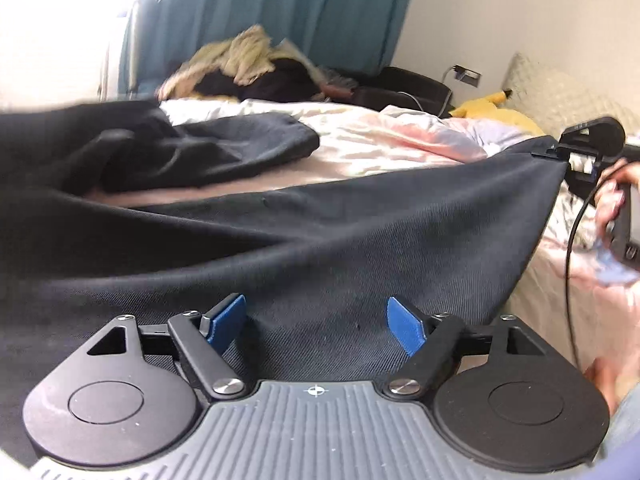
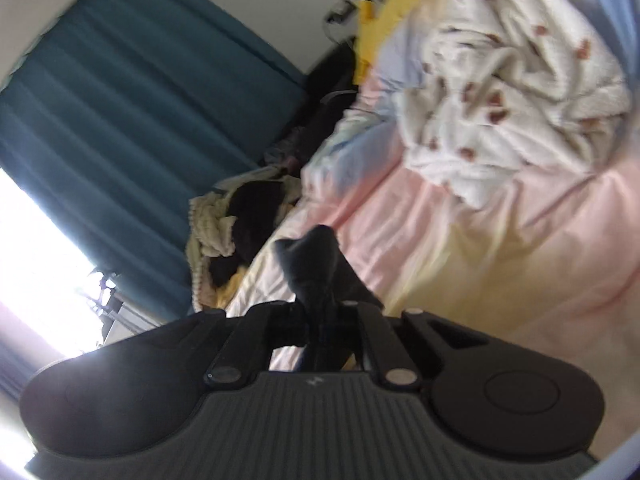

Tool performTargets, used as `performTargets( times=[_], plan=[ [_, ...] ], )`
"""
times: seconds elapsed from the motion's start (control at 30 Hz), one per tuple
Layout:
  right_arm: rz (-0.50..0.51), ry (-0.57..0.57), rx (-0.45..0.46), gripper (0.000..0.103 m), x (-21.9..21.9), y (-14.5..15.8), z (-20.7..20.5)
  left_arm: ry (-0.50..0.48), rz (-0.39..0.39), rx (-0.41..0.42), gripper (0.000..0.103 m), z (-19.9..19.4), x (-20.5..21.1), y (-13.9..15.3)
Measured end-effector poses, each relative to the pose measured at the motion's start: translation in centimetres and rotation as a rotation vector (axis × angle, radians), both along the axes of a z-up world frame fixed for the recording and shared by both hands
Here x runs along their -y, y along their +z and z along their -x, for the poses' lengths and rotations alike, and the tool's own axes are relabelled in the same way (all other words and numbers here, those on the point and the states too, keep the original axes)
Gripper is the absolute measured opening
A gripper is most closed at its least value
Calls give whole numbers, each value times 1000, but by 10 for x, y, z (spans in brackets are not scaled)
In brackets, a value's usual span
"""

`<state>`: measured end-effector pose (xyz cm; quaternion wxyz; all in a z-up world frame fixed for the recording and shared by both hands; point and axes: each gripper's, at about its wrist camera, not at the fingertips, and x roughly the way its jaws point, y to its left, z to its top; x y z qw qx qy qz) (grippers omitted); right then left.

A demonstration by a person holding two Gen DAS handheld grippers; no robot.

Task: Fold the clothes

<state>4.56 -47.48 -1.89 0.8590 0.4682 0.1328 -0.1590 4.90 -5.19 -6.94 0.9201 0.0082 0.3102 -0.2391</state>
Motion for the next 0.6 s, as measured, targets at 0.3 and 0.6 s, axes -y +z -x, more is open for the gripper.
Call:
performTargets(
  times=[0.3,0.6],
  plan=[
    [-76,-88,-25,4,39,-2,49,-175,-123,-70,85,19,44,-15],
    [-208,-150,-211,5,66,-56,87,-213,-107,-70,85,27,52,-16]
  ],
)
